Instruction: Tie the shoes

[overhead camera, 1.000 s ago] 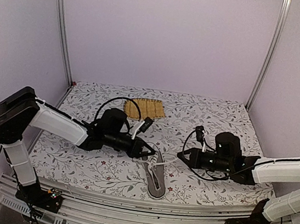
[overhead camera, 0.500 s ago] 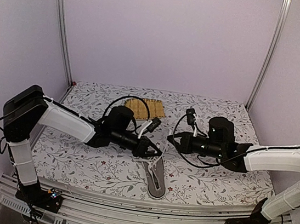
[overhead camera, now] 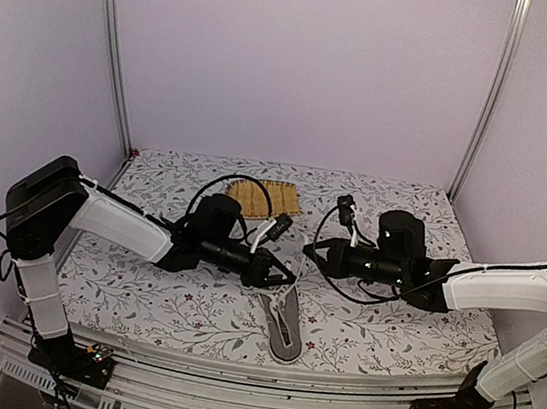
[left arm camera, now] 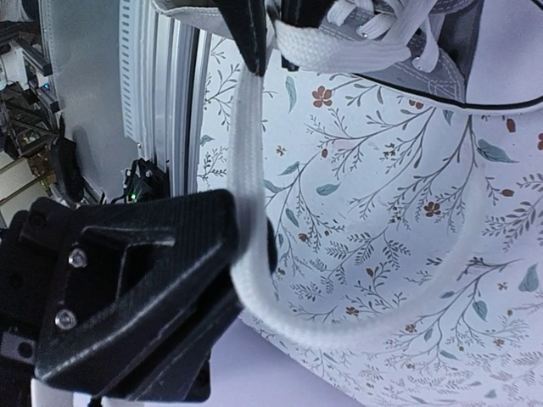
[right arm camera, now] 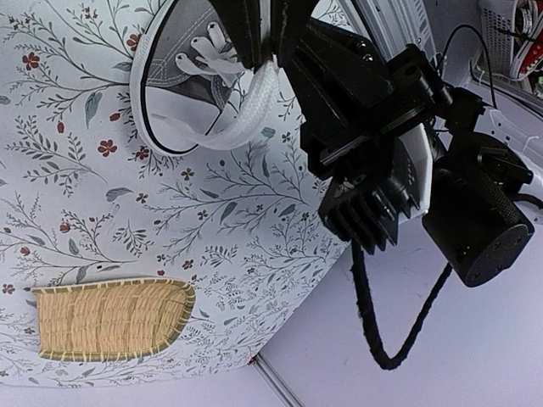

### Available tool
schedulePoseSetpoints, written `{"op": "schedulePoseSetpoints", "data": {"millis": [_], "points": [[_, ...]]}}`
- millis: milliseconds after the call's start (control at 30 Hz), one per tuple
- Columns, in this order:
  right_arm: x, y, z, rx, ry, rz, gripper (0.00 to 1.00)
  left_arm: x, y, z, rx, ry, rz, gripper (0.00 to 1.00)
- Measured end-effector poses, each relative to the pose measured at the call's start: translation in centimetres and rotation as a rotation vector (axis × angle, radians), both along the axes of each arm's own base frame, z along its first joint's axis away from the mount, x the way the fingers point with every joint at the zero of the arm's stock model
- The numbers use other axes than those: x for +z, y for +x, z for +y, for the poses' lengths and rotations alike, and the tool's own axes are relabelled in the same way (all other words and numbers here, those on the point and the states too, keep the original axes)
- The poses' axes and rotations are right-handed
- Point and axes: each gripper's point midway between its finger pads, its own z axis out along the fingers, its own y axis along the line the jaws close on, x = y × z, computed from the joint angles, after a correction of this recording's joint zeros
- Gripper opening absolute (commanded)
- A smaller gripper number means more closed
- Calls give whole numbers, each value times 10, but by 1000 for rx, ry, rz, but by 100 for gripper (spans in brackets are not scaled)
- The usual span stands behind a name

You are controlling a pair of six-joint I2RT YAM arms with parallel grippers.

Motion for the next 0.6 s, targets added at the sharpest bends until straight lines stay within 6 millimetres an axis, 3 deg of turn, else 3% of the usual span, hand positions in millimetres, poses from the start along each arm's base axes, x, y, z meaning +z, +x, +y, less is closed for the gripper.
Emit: {"op": "schedulePoseSetpoints", "data": {"millis": [600], "points": [[1,5,3,-8,-8,2,5,-1,-4,5,11,-39,-7,6]]}}
